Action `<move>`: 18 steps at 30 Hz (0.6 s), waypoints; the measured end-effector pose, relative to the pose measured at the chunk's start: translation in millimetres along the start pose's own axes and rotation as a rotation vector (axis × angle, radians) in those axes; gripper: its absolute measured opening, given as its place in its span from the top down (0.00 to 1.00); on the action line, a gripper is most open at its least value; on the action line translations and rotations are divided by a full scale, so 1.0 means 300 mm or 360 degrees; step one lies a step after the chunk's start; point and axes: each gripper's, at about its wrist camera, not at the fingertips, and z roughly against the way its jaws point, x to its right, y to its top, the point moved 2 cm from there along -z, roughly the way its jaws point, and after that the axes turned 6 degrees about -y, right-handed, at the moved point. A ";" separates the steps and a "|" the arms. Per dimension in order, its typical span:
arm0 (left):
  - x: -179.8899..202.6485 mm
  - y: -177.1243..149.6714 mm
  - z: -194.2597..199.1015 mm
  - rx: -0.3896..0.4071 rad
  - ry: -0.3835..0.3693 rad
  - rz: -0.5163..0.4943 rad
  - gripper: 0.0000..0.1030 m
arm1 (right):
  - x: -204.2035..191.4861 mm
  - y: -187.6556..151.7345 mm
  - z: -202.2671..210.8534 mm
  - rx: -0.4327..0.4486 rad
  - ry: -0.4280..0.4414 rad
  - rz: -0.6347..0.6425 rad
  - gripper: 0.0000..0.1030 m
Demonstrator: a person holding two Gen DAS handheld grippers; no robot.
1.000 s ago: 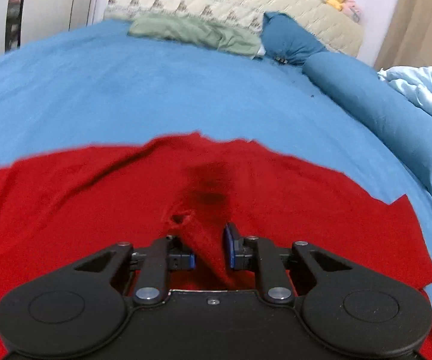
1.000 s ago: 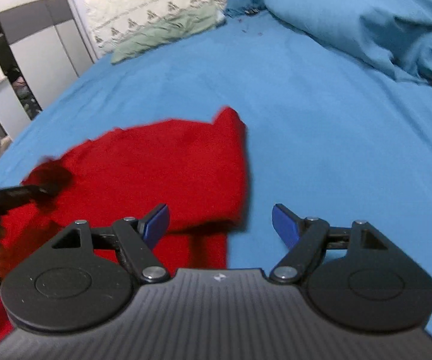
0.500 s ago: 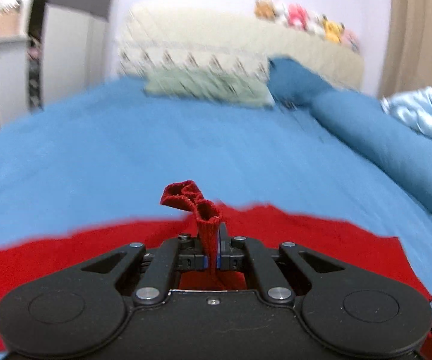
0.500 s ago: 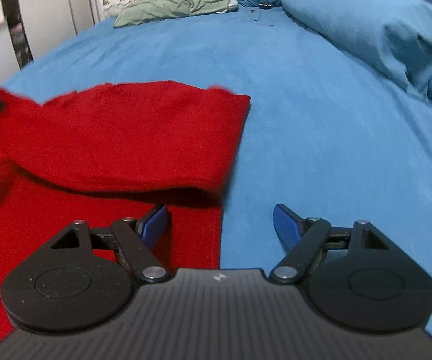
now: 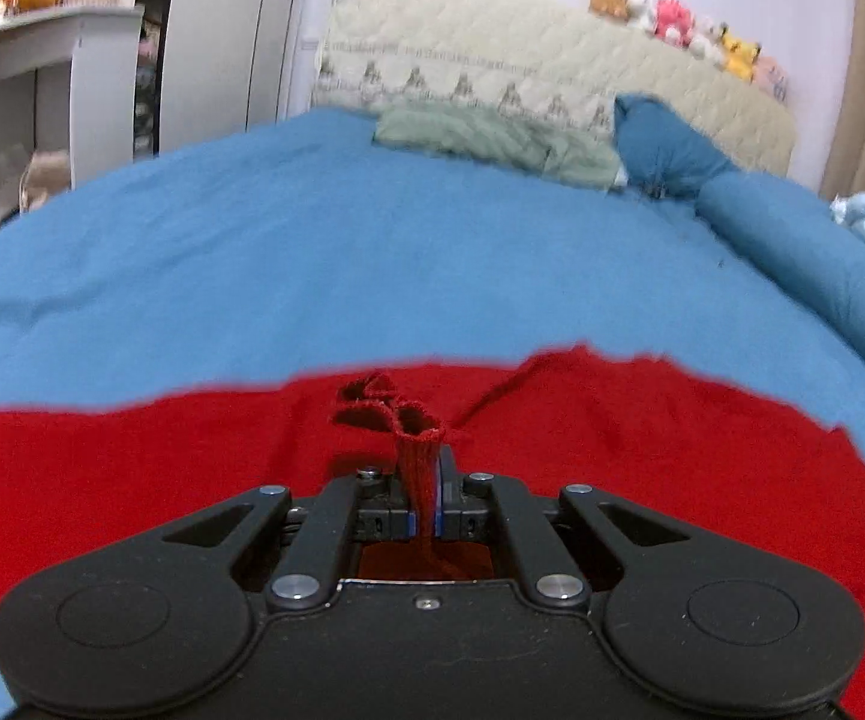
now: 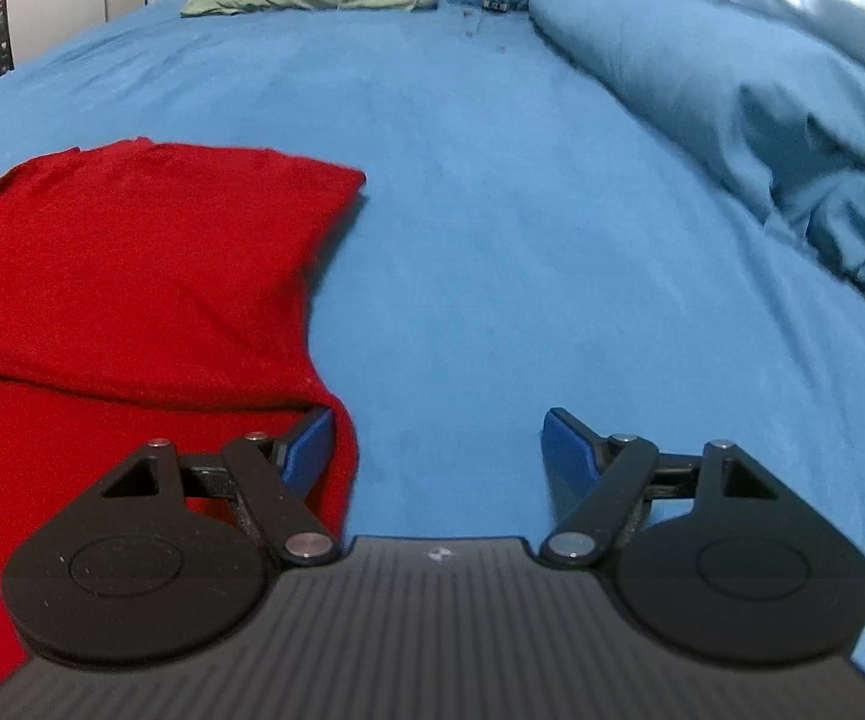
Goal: Fold small clothes
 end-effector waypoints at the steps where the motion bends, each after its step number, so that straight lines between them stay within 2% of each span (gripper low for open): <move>1: -0.012 -0.019 -0.002 -0.0051 0.0007 -0.0001 0.87 | 0.005 -0.005 0.002 -0.0006 0.0002 0.0009 0.12; 2: -0.013 -0.028 0.005 -0.0082 0.0024 -0.0003 0.80 | 0.006 -0.005 0.006 -0.0007 0.0003 0.0021 0.12; 4: -0.035 -0.052 0.060 -0.0075 0.0090 0.0005 0.75 | 0.003 0.002 0.026 -0.0010 -0.0003 0.0040 0.12; 6: -0.043 -0.055 0.135 -0.0001 0.0125 -0.0011 0.60 | -0.014 0.012 0.074 0.0029 0.0027 0.0048 0.12; 7: -0.036 -0.048 0.156 0.0031 0.0107 -0.0030 0.48 | -0.028 0.024 0.108 0.0084 0.0089 0.0045 0.11; 8: -0.041 -0.046 0.167 0.0052 0.0082 -0.0052 0.41 | -0.051 0.040 0.133 0.0130 0.0162 0.0043 0.11; 10: -0.007 -0.031 0.162 0.0067 0.0013 -0.0102 0.40 | -0.119 0.076 0.152 0.0196 0.0347 0.0042 0.11; 12: 0.034 -0.022 0.119 0.0050 -0.0057 -0.0123 0.39 | -0.186 0.102 0.124 0.0195 0.0466 0.0036 0.11; 14: 0.054 -0.027 0.070 0.0013 -0.0103 -0.0129 0.38 | -0.239 0.113 0.069 0.0187 0.0498 0.0012 0.11; 18: 0.027 -0.086 -0.001 -0.0105 -0.0077 -0.0065 0.39 | -0.223 0.067 -0.047 0.0064 0.0441 -0.0106 0.11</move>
